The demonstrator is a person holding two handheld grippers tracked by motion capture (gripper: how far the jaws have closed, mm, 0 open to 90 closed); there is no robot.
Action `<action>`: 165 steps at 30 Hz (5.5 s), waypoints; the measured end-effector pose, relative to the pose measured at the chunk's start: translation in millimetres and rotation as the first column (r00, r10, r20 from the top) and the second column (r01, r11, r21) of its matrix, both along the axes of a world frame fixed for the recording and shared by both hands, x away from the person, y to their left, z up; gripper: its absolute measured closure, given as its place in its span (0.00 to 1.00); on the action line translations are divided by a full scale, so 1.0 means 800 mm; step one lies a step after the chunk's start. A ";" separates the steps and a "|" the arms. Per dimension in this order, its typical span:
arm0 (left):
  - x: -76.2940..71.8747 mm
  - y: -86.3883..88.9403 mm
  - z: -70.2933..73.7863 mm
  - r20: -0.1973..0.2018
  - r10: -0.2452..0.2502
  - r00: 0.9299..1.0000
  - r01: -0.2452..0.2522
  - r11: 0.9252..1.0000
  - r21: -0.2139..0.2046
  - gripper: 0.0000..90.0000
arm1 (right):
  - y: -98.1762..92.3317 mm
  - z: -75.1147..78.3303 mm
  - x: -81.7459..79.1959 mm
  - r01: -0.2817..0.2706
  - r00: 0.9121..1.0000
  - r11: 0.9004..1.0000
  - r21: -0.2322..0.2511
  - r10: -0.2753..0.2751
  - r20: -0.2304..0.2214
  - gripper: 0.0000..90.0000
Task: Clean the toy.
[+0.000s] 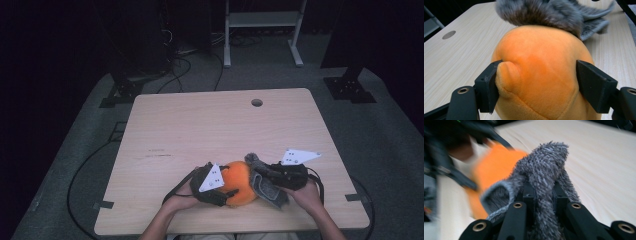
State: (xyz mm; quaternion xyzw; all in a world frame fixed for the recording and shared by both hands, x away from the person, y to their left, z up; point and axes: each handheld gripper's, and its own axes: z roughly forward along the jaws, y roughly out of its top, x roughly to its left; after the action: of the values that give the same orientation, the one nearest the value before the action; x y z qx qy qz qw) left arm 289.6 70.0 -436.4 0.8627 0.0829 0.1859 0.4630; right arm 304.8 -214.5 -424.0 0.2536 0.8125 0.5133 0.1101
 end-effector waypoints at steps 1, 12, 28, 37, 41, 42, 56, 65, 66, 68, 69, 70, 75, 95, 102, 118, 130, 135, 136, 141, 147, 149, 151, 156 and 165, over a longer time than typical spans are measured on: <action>0.000 0.000 0.001 0.001 -0.001 1.000 0.001 1.000 0.001 0.27 | 0.006 0.004 -0.003 -0.019 1.000 1.000 0.005 0.019 0.013 0.86; 0.012 0.008 0.006 -0.121 0.060 0.991 -0.066 0.997 -0.046 0.26 | -0.001 -0.013 0.007 0.006 1.000 0.999 -0.050 -0.007 -0.016 0.86; 0.007 0.012 0.014 -0.113 -0.039 0.993 0.032 0.997 -0.066 0.32 | 0.011 0.006 0.001 -0.019 0.999 0.998 -0.059 0.022 0.038 0.86; -0.014 -0.011 0.016 0.026 -0.061 0.998 0.060 0.997 0.040 0.37 | 0.055 0.041 -0.022 -0.120 0.986 0.991 -0.063 0.126 0.107 0.86; -0.011 -0.006 0.012 0.003 -0.051 0.999 0.051 0.999 0.017 0.37 | 0.047 0.030 -0.008 -0.096 0.993 0.994 -0.058 0.099 0.063 0.87; -0.010 -0.005 0.012 0.002 -0.053 0.999 0.053 0.998 0.017 0.37 | 0.043 0.027 -0.006 -0.083 0.995 0.995 -0.046 0.086 0.051 0.87; -0.011 -0.004 0.011 0.004 -0.075 0.997 0.075 0.996 0.046 0.37 | 0.050 0.036 -0.017 -0.091 0.992 0.993 -0.071 0.097 0.087 0.86; 0.003 0.010 0.007 -0.053 -0.023 0.998 0.024 1.000 0.018 0.37 | 0.007 0.002 0.010 0.034 0.999 0.996 -0.088 -0.035 -0.004 0.87; 0.005 0.011 0.006 -0.056 -0.015 0.998 0.017 1.000 0.019 0.37 | 0.003 0.001 0.010 0.045 0.999 0.995 -0.093 -0.045 -0.003 0.87; 0.008 0.012 0.005 -0.067 0.002 0.998 -0.002 1.000 0.012 0.37 | 0.002 0.007 0.003 0.035 0.999 0.997 -0.069 -0.034 0.013 0.87; 0.010 0.013 0.003 -0.076 0.015 0.997 -0.015 1.000 0.002 0.37 | 0.006 0.013 -0.002 0.008 1.000 0.999 -0.048 -0.007 0.027 0.87; 0.012 0.015 0.002 -0.083 0.027 0.996 -0.027 1.000 -0.003 0.37 | 0.012 0.019 -0.008 -0.022 0.999 0.999 -0.045 0.024 0.042 0.87; 0.020 0.021 -0.003 -0.113 0.068 0.991 -0.070 0.997 -0.020 0.37 | 0.047 0.019 -0.024 -0.086 0.992 0.987 -0.135 0.098 0.084 0.86; 0.027 0.027 -0.002 -0.102 0.164 0.981 -0.174 0.980 -0.093 0.51 | 0.015 0.005 -0.010 0.042 0.995 0.995 -0.094 -0.033 0.099 0.86; 0.028 0.044 0.011 -0.126 0.112 0.986 -0.131 0.980 -0.151 0.47 | 0.044 -0.001 -0.009 0.009 0.989 0.991 -0.131 0.010 0.144 0.86; 0.031 0.028 0.000 -0.175 0.132 0.976 -0.156 0.979 -0.130 0.63 | 0.034 0.009 -0.029 -0.010 0.979 0.995 -0.095 0.029 0.201 0.86; 0.029 0.030 -0.002 -0.163 0.062 0.985 -0.081 0.990 -0.115 0.54 | 0.038 -0.005 -0.019 0.038 0.980 0.988 -0.152 -0.008 0.196 0.86; 0.036 0.036 -0.004 -0.194 0.118 0.974 -0.134 0.988 -0.073 0.58 | 0.057 0.002 -0.042 -0.049 0.958 0.986 -0.162 0.092 0.271 0.86; 0.038 0.038 -0.006 -0.221 0.125 0.967 -0.146 0.985 -0.086 0.57 | 0.058 -0.004 -0.043 -0.065 0.962 0.981 -0.184 0.110 0.250 0.86; 0.038 0.035 -0.007 -0.228 0.121 0.966 -0.147 0.984 -0.102 0.56 | 0.032 -0.014 -0.029 -0.003 0.972 0.976 -0.216 0.053 0.227 0.86; 0.041 0.038 -0.008 -0.239 0.124 0.963 -0.151 0.984 -0.098 0.56 | -0.003 -0.019 -0.012 0.131 0.981 0.959 -0.252 -0.089 0.174 0.86; 0.041 0.038 -0.008 -0.236 0.129 0.963 -0.154 0.984 -0.092 0.56 | -0.015 -0.024 -0.007 0.159 0.982 0.950 -0.268 -0.122 0.147 0.86; 0.043 0.039 -0.009 -0.240 0.135 0.961 -0.160 0.983 -0.090 0.55 | -0.019 -0.021 -0.010 0.153 0.982 0.959 -0.237 -0.120 0.147 0.86; 0.045 0.039 -0.010 -0.246 0.139 0.959 -0.166 0.982 -0.093 0.50 | 0.007 -0.011 -0.033 0.020 0.982 0.983 -0.183 0.015 0.186 0.86; 0.045 0.040 -0.010 -0.245 0.137 0.960 -0.164 0.982 -0.091 0.50 | -0.028 -0.031 -0.004 0.167 0.985 0.951 -0.259 -0.150 0.087 0.86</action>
State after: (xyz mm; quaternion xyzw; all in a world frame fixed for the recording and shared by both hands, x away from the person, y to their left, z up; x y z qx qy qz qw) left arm 325.6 102.3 -444.5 0.8429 0.2135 0.1110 0.4813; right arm 301.7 -236.6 -448.5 0.2839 0.8468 0.3973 0.2107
